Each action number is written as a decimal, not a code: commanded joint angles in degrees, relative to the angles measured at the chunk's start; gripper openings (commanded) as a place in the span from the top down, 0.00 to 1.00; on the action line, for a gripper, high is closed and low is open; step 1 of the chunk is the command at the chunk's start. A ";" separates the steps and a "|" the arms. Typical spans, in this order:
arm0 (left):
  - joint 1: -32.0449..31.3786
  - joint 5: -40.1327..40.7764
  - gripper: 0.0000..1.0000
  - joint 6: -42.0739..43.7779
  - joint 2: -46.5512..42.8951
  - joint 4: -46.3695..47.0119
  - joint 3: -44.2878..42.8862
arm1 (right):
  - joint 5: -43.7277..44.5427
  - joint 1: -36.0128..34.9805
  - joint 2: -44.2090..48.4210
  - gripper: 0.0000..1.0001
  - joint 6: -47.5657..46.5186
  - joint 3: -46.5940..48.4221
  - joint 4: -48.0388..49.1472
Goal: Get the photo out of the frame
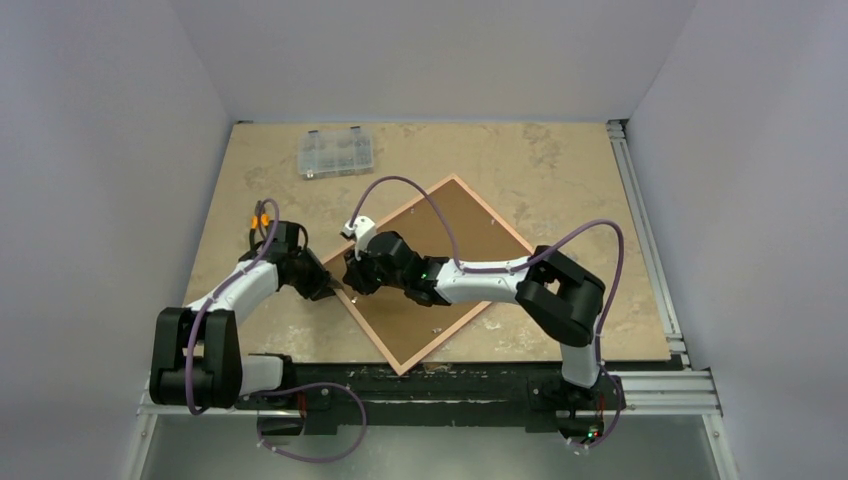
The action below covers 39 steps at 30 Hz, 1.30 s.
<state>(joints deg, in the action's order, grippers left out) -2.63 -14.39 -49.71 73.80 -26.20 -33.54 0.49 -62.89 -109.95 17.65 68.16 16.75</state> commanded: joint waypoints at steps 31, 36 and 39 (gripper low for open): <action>0.61 0.57 0.89 3.26 1.29 0.01 -2.27 | 1.77 -2.65 -3.74 1.00 -2.58 12.81 -21.27; 0.61 0.94 0.91 3.53 1.69 -0.47 -2.80 | 0.64 -2.92 -4.30 1.00 -1.93 12.98 -23.80; 0.61 0.94 0.92 3.50 1.69 -0.60 -2.89 | 1.87 -3.25 -5.40 1.00 -2.18 14.07 -26.11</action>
<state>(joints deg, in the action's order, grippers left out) -2.59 -14.72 -48.21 75.05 -27.20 -34.70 2.13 -64.64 -114.37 15.97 80.88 -0.69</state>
